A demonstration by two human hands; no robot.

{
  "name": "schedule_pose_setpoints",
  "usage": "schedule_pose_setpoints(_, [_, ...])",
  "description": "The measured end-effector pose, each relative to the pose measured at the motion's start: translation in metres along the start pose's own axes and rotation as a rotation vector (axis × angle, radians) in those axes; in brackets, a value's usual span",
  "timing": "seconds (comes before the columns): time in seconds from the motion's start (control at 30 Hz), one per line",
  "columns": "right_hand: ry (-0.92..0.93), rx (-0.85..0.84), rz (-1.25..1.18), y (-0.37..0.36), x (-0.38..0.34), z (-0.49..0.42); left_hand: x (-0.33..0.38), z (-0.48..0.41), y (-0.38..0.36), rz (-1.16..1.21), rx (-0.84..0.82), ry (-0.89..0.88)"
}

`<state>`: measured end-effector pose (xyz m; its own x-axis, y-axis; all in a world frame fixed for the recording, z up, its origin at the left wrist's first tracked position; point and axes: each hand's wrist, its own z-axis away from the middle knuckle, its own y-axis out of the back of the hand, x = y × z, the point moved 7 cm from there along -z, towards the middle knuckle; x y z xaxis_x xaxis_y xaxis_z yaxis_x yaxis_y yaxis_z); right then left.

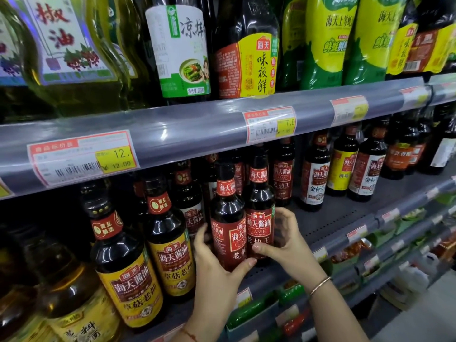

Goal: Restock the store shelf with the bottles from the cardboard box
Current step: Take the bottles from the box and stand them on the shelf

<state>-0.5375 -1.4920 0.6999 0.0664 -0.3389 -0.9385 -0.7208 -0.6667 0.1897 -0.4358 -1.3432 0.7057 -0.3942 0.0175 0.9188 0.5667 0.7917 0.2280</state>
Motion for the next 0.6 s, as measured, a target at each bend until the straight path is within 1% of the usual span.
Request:
schedule_pose_setpoints(0.13, [-0.004,0.053,0.031,0.0,0.003,0.001,-0.01,0.001,-0.001,-0.05,0.038,-0.001])
schedule_pose_setpoints(0.27, [-0.011,0.104,0.016,0.004,0.005,0.001,-0.014,-0.003,-0.007,-0.035,0.043,0.009])
schedule_pose_setpoints(0.47, [-0.009,0.125,-0.027,0.015,0.006,-0.015,-0.011,-0.023,-0.023,0.003,0.019,0.031])
schedule_pose_setpoints(0.6, [-0.018,0.126,-0.041,0.021,0.008,-0.032,-0.01,-0.039,-0.035,-0.007,0.035,0.048])
